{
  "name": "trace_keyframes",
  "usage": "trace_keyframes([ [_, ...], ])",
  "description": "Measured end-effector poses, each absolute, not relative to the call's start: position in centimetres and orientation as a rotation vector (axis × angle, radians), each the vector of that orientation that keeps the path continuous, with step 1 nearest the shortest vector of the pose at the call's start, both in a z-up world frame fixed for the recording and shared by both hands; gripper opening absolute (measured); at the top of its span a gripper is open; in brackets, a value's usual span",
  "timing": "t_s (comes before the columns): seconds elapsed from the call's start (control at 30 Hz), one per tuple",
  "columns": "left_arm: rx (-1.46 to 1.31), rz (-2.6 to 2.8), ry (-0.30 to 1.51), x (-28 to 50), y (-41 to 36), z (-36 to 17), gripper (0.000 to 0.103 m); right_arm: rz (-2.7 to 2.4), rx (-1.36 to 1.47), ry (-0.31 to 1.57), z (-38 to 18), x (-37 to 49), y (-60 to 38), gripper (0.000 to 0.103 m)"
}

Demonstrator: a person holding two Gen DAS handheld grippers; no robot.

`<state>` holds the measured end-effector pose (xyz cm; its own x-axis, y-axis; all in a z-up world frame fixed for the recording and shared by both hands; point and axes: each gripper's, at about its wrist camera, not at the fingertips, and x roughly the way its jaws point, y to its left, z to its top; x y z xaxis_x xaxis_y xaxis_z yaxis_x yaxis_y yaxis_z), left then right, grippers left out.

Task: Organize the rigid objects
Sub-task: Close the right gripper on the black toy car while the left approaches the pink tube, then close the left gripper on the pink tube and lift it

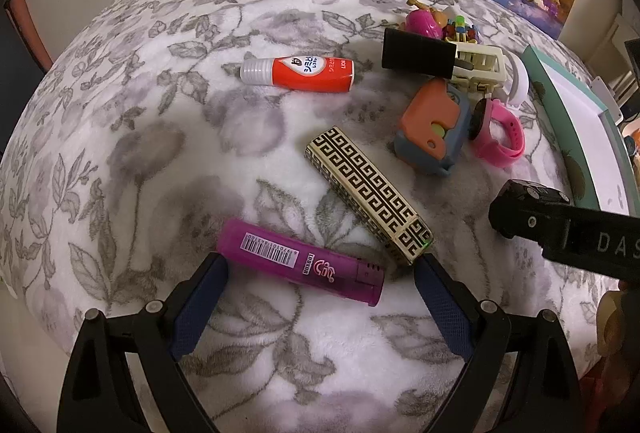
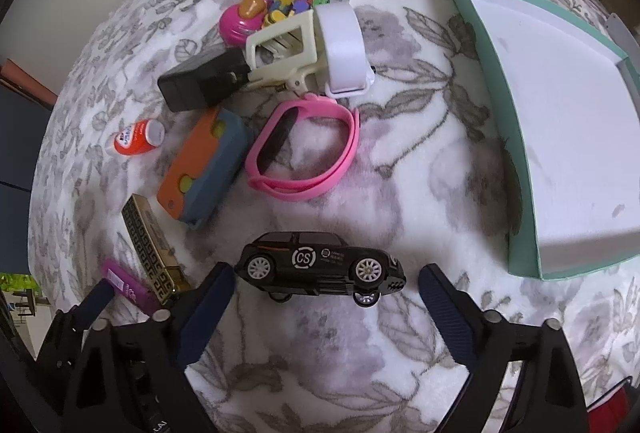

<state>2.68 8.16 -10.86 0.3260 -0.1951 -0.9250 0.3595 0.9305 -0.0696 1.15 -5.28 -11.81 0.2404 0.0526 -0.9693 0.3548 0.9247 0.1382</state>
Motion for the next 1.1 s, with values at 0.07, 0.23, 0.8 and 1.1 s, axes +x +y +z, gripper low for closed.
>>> trace_keyframes([
  [0.07,0.167,-0.362,1.172,2.4,8.5,-10.5,0.077,-0.218,0.368,1.315,-11.8,1.0,-5.5,0.088],
  [0.23,0.152,-0.358,1.157,2.4,9.1,-9.9,0.058,-0.221,0.362,1.307,-11.8,0.8,-5.5,0.079],
  [0.8,0.062,-0.361,1.142,2.8,11.4,-9.8,0.044,-0.190,0.347,1.309,-11.1,-1.1,-7.2,0.078],
  [1.1,0.008,-0.305,1.153,3.5,12.1,-9.1,0.041,-0.176,0.356,1.317,-10.8,-2.2,-8.5,0.078],
])
